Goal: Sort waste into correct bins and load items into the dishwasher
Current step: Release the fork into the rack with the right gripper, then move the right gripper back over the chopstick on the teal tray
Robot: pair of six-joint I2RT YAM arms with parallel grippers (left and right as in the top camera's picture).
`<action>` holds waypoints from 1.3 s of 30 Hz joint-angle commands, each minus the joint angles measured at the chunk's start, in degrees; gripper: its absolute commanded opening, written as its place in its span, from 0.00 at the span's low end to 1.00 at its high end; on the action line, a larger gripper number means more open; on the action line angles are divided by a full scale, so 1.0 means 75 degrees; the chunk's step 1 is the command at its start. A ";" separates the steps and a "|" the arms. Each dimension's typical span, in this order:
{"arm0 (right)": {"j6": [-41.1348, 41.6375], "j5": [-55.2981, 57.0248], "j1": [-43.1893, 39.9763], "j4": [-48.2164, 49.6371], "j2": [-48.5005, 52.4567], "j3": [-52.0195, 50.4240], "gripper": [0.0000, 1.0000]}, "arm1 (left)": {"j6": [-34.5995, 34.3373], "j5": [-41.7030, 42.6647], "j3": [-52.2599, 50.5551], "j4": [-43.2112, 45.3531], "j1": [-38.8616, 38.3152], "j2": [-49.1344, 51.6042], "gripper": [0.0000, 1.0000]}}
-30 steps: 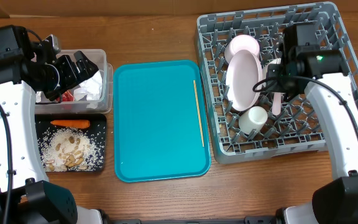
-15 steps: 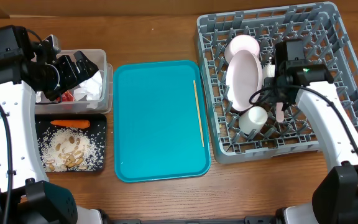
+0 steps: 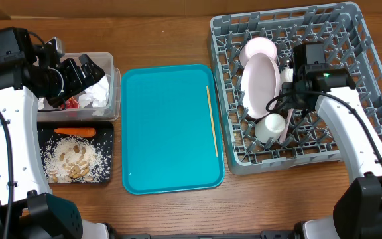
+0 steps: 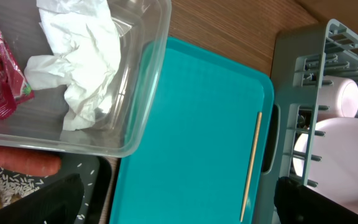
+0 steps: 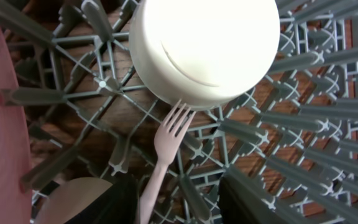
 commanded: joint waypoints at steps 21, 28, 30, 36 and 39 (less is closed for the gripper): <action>0.1259 -0.5931 0.0321 -0.2320 -0.0443 0.2585 0.26 | -0.0050 -0.0020 0.0187 0.0009 -0.0009 -0.0166 1.00; 0.1262 -0.5502 0.1789 -0.1909 -0.0411 0.2550 0.22 | -0.0050 -0.0020 0.0187 0.0009 -0.0009 -0.0166 1.00; 0.1265 -0.5141 0.2226 -0.1676 -0.0408 0.2433 0.19 | -0.0050 -0.0020 0.0187 0.0009 -0.0009 -0.0166 1.00; 0.1749 -0.4651 0.3456 -0.0259 -0.0393 0.1635 0.17 | -0.0050 -0.0020 0.0187 0.0009 -0.0009 -0.0166 1.00; 0.1897 -0.3955 0.3990 0.0866 -0.0315 0.0962 0.17 | -0.0050 -0.0020 0.0187 0.0009 -0.0009 -0.0166 1.00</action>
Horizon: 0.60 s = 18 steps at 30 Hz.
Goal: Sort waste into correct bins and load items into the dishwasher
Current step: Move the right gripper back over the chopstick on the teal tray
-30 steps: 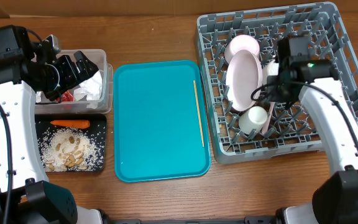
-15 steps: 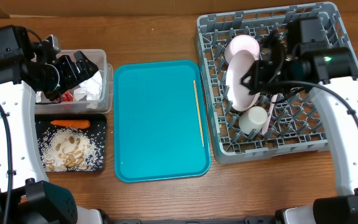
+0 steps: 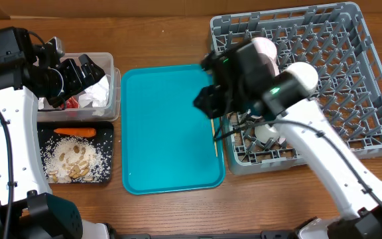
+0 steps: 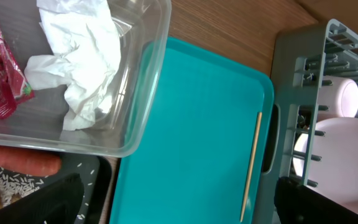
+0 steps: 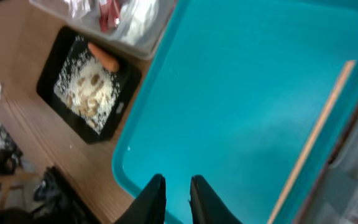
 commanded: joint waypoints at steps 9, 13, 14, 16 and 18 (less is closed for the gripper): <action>0.1367 0.2264 0.0740 0.1696 0.0976 -0.1309 0.18 | -0.0050 -0.0020 0.0187 0.0012 -0.0009 -0.0166 1.00; 0.1521 0.2783 0.0740 0.1862 0.1542 -0.1309 0.18 | -0.0050 -0.0020 0.0187 0.0012 -0.0009 -0.0166 1.00; 0.1641 0.2946 0.0740 0.1918 0.1673 -0.1309 0.18 | -0.0050 -0.0020 0.0187 0.0012 -0.0009 -0.0166 1.00; 0.1693 0.3124 0.0749 0.2049 0.1859 -0.1309 0.18 | -0.0050 -0.0020 0.0187 0.0012 -0.0009 -0.0166 1.00; 0.1696 0.3305 0.0796 0.2229 0.2014 -0.1309 0.18 | -0.0050 -0.0020 0.0187 0.0012 -0.0009 -0.0166 1.00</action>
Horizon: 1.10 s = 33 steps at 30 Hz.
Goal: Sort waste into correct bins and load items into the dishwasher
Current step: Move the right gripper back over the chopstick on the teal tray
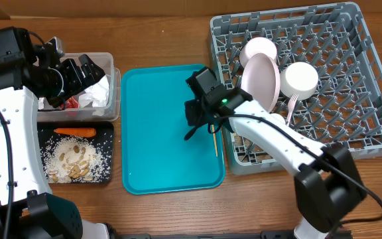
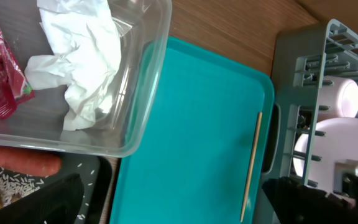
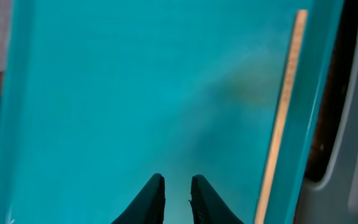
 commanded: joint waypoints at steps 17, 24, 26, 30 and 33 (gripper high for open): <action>0.0498 0.2107 0.0501 -0.0026 0.0216 -0.0052 0.04 | -0.0050 -0.0012 0.0187 0.0009 -0.0009 -0.0166 1.00; 0.0498 0.2445 0.0574 -0.0428 0.0221 -0.0055 0.04 | -0.0050 -0.0012 0.0187 0.0009 -0.0009 -0.0166 1.00; 0.0501 0.2445 0.0574 -0.0504 0.0221 -0.0055 0.04 | -0.0050 -0.0012 0.0187 0.0009 -0.0009 -0.0166 1.00; 0.0533 0.2439 0.0574 -0.0627 0.0224 -0.0064 0.04 | -0.0050 -0.0012 0.0187 0.0009 -0.0009 -0.0166 1.00; 0.0560 0.2439 0.0574 -0.0466 0.0221 -0.0187 0.04 | -0.0050 -0.0012 0.0187 0.0009 -0.0009 -0.0166 1.00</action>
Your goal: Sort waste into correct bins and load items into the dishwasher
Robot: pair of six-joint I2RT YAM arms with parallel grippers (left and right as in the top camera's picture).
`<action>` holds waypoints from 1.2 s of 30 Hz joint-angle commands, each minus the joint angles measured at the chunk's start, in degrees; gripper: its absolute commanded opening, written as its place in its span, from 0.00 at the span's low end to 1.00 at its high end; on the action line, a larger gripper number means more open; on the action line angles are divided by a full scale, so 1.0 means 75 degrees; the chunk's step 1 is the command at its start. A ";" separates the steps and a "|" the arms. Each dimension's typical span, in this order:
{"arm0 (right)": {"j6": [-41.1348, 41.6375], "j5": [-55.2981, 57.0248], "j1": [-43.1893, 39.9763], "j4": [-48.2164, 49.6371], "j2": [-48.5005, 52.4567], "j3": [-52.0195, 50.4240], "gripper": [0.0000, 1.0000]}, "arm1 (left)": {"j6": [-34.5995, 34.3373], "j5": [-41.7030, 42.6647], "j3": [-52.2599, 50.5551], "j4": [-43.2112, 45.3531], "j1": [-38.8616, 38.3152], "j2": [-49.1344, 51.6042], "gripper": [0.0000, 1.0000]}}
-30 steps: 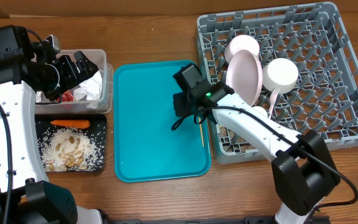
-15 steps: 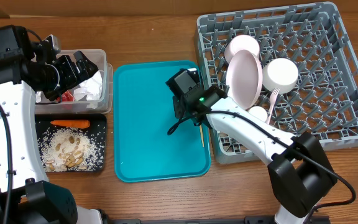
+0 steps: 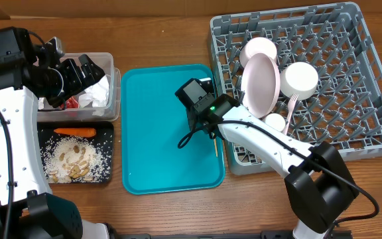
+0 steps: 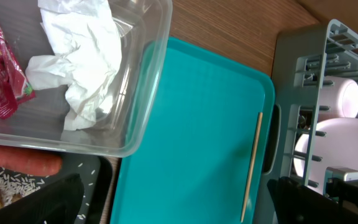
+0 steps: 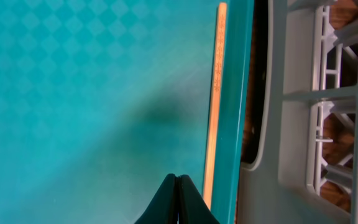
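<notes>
A thin wooden chopstick lies along the right edge of the teal tray. My right gripper hangs low over the tray just left of the chopstick, fingers shut on nothing. The grey dish rack holds a pink plate, a white bowl, a pink fork and a small cup. My left gripper is open above the clear bin, which holds a white tissue and a red wrapper.
A black tray at the front left carries rice, nuts and a carrot. The rack's grey wall stands right against the teal tray's right rim. Bare wooden table lies in front of the tray.
My right gripper's fingers had a small gap between them and are now shut. It sits closer to the chopstick and lower over the tray. The left arm has not moved.
My right gripper was inside the rack, with the pink fork between its fingers under the white bowl. Then it was over the teal tray, the fork left in the rack. It then stood lower beside the chopstick, and is now shut there.
</notes>
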 commanded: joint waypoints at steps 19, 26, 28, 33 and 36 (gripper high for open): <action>-0.0149 0.0676 0.0020 0.0420 0.0729 -0.0283 0.04 | -0.0050 0.0006 0.0187 0.0012 -0.0009 -0.0166 1.00; -0.0367 0.0679 0.0020 0.0376 0.0729 -0.0283 0.04 | -0.0050 0.0006 0.0187 0.0012 -0.0009 -0.0166 1.00; -0.0411 0.0676 0.0020 0.0335 0.0729 -0.0283 0.04 | -0.0050 0.0006 0.0187 0.0012 -0.0009 -0.0166 1.00; -0.0836 0.0676 0.0015 0.0017 0.0895 -0.0286 0.04 | -0.0050 0.0006 0.0187 0.0012 -0.0009 -0.0166 1.00; -0.0982 0.0682 0.0015 -0.0041 0.1163 -0.0286 0.04 | -0.0050 0.0006 0.0187 0.0012 -0.0009 -0.0166 1.00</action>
